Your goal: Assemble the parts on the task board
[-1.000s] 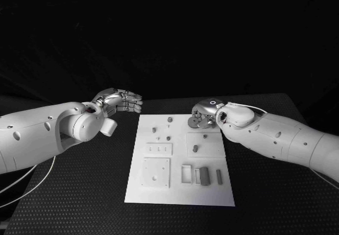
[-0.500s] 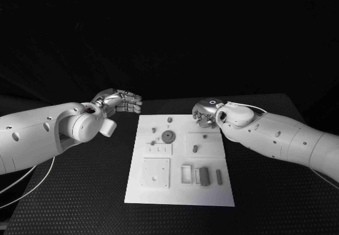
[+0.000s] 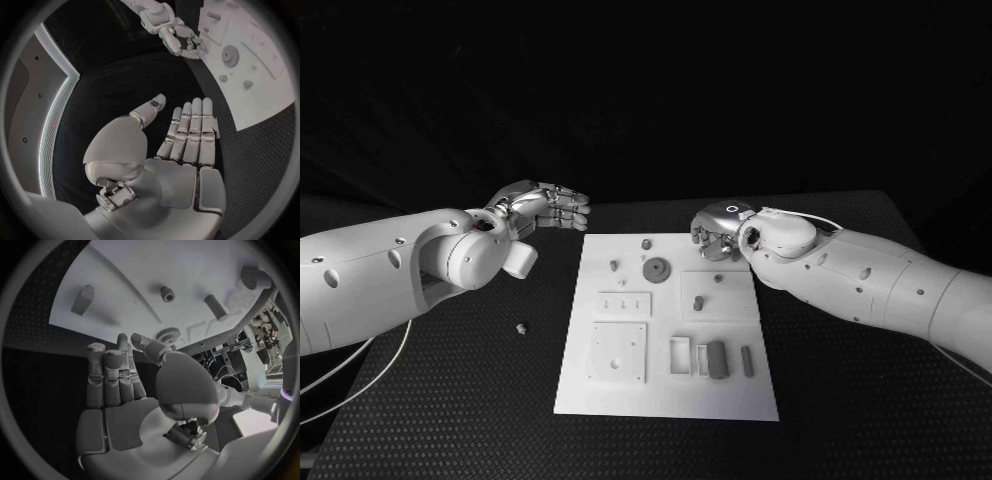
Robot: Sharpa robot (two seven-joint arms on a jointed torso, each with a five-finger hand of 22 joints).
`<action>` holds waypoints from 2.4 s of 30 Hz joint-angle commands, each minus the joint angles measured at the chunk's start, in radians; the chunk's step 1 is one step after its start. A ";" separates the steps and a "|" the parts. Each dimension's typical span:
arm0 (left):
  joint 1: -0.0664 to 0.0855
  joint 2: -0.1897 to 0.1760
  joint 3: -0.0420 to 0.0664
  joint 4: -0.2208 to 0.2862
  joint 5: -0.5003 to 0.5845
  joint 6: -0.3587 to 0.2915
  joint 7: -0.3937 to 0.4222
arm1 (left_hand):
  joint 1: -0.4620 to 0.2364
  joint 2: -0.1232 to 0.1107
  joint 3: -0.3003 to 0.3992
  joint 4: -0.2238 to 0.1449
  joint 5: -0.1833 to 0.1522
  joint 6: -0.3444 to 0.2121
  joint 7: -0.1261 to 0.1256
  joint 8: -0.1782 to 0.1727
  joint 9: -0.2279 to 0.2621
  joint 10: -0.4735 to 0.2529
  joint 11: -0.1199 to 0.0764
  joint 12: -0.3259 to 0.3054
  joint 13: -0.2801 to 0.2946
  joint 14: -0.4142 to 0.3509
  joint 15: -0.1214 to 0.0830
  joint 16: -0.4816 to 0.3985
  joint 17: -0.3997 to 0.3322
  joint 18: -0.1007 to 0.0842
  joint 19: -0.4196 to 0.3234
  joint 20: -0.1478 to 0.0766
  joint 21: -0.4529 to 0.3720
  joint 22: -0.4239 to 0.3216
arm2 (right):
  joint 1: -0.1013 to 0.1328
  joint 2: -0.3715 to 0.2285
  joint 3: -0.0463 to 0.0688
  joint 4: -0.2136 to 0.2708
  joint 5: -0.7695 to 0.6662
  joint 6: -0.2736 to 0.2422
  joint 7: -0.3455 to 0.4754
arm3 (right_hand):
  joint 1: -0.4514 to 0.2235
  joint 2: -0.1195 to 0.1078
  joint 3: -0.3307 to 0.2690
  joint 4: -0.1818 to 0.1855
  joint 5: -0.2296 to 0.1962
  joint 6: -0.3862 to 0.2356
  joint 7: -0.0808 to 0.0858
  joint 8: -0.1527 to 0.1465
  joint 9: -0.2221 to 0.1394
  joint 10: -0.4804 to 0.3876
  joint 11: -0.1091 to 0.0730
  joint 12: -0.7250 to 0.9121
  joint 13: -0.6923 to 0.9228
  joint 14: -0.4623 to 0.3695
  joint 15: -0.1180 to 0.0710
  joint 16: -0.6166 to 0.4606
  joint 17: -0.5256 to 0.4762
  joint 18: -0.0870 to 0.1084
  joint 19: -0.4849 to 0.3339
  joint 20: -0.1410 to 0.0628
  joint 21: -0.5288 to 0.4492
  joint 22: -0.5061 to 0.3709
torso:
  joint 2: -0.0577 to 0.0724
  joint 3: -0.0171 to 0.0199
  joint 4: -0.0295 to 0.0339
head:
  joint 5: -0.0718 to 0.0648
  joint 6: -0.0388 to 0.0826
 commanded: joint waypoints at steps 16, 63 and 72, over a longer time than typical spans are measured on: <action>0.001 -0.001 0.001 -0.001 -0.003 0.009 0.007 | -0.007 -0.005 -0.004 0.000 0.003 -0.002 0.022 -0.006 0.000 0.004 0.002 -0.004 -0.001 0.004 0.004 -0.005 0.001 0.015 0.008 -0.001 -0.006 0.001 | 0.000 0.000 0.000 0.054 0.027 -0.038 0.012 | -0.029 -0.112 -0.011 0.094 -0.004 -0.086 0.031 -0.052 -0.018 -0.058 0.027 -0.011 -0.012 -0.015 0.018 -0.004 0.001 0.090 0.001 0.001 -0.012 0.014 | 0.000 0.0004 -0.0001 | 0.003 -0.001; 0.001 0.007 0.001 -0.002 -0.004 0.012 0.006 | -0.007 -0.005 -0.004 0.001 0.003 -0.002 0.021 -0.006 0.000 0.006 0.002 -0.005 -0.002 0.005 0.004 -0.006 0.002 0.015 0.008 -0.001 -0.007 0.002 | -0.015 0.141 -0.015 -0.037 0.002 0.104 -0.030 | -0.123 -0.170 -0.194 0.220 -0.004 -0.255 0.019 -0.081 -0.039 -0.321 0.109 -0.010 -0.134 -0.146 0.098 0.015 0.010 0.090 -0.098 0.037 -0.060 0.018 | 0.000 -0.0014 0.0015 | 0.009 -0.011; 0.001 0.008 0.001 -0.002 -0.004 0.011 0.006 | -0.007 -0.005 -0.004 0.001 0.003 -0.002 0.021 -0.007 0.000 0.006 0.002 -0.006 -0.002 0.005 0.004 -0.006 0.002 0.015 0.008 -0.001 -0.007 0.002 | -0.019 0.149 -0.017 -0.046 0.005 0.112 -0.017 | -0.114 -0.161 -0.179 0.250 -0.004 -0.229 -0.006 -0.054 -0.027 -0.320 0.107 -0.007 -0.140 -0.149 0.096 0.022 0.007 0.090 -0.097 0.038 -0.058 0.019 | 0.001 -0.0006 0.0013 | 0.012 -0.013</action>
